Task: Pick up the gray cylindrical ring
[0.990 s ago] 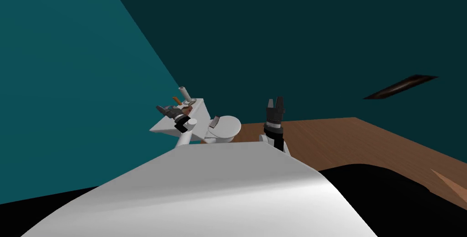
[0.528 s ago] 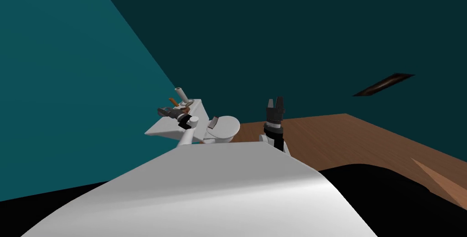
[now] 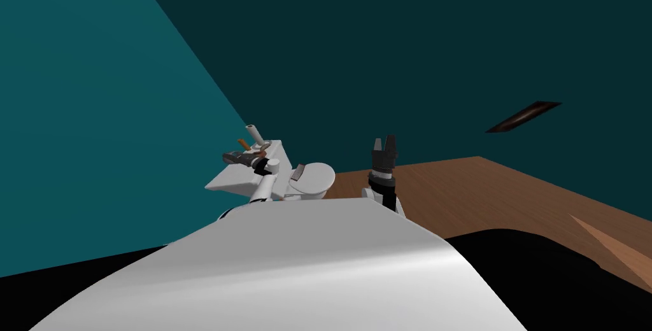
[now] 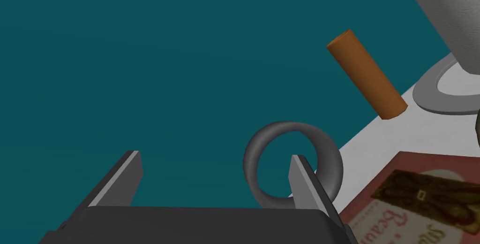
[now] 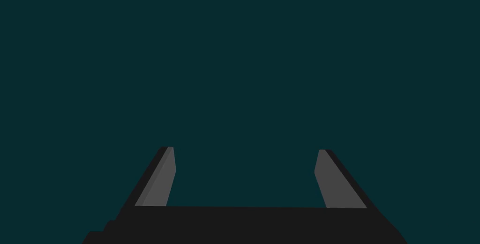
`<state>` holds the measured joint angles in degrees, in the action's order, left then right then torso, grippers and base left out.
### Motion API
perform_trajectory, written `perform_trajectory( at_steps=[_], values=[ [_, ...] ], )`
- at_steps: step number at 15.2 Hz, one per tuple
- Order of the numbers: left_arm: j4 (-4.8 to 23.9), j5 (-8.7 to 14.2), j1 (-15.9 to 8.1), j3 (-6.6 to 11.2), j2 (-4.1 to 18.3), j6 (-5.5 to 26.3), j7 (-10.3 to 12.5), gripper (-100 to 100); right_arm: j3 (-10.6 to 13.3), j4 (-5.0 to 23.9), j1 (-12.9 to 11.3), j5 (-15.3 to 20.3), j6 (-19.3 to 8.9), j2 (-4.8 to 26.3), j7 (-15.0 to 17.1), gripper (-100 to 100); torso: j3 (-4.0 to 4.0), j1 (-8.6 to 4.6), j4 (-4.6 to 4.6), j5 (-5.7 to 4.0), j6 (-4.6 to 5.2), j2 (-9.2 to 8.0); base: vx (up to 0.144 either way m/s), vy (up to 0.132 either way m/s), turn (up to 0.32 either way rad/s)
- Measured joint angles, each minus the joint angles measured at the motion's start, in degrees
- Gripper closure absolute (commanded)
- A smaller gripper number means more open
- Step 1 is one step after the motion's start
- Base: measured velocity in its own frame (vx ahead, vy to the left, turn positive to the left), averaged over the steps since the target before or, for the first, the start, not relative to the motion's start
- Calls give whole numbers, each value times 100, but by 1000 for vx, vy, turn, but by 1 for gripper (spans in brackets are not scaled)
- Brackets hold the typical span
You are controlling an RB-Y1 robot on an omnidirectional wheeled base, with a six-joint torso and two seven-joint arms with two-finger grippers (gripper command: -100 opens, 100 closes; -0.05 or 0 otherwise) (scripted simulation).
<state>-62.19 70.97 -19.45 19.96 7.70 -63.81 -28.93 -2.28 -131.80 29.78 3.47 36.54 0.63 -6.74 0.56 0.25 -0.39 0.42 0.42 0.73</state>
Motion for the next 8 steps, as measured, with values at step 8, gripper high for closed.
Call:
perform_trajectory(
  at_steps=[8],
  values=[
    [741, 685, -691, 40, 42, -659, -504, -100, 0, 0, 1, 0, 0, 0, 0, 0, 25, 34, -17, 19, 2, 34, 0, 37, 4]
  ],
)
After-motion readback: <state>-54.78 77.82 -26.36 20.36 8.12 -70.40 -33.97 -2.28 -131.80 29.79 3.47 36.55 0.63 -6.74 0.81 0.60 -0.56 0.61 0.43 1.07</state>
